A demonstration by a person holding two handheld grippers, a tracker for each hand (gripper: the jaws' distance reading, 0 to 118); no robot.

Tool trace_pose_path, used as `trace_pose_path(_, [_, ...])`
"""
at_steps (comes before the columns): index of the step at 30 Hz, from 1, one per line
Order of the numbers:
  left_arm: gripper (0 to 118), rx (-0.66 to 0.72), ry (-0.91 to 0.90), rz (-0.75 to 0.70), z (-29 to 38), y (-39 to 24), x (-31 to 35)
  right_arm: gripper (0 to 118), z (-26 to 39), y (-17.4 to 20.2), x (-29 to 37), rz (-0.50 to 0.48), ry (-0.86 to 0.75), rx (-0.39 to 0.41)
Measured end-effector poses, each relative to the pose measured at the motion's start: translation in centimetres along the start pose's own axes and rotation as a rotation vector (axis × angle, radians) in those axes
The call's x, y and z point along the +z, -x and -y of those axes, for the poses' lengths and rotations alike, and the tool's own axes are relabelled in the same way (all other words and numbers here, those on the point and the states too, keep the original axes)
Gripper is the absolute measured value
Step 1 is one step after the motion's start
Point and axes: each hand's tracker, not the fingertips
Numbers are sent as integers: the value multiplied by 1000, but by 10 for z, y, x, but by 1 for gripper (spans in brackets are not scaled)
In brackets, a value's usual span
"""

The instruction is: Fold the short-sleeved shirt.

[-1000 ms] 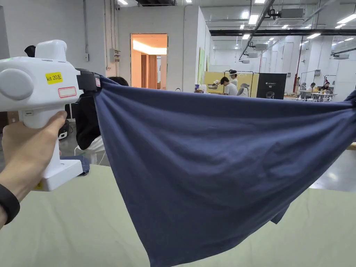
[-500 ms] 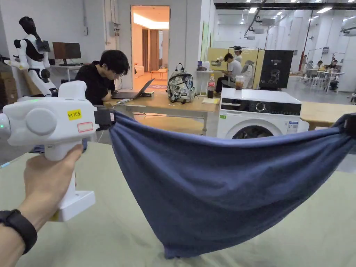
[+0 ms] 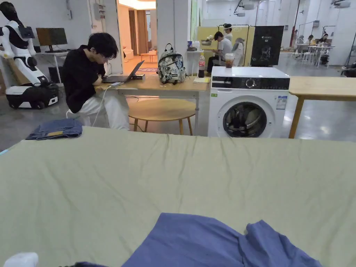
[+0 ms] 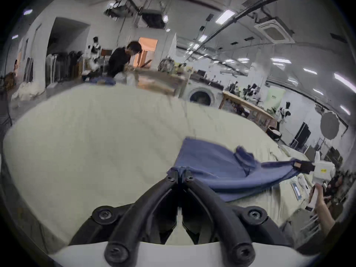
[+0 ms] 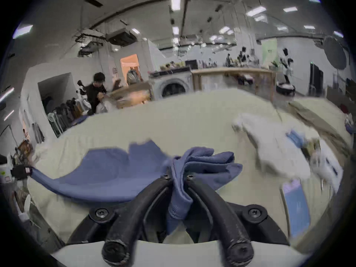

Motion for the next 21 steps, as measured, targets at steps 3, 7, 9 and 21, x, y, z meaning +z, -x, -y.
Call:
trace_pose_path(3, [0,-14,94,-39,47,7,8,5,49,-14,26,-1,87,-93])
trace_pose_path(7, [0,73,114,-29,80,33,9,5,81,-19,43,12,95,-101])
trace_pose_path(9, [0,80,121,-48,84,33,11,5,85,-18,49,12,84,-92])
trace_pose_path(21, [52,-195,-99,-112,41,-26,58,67,62,-34,108,131,-105,-3])
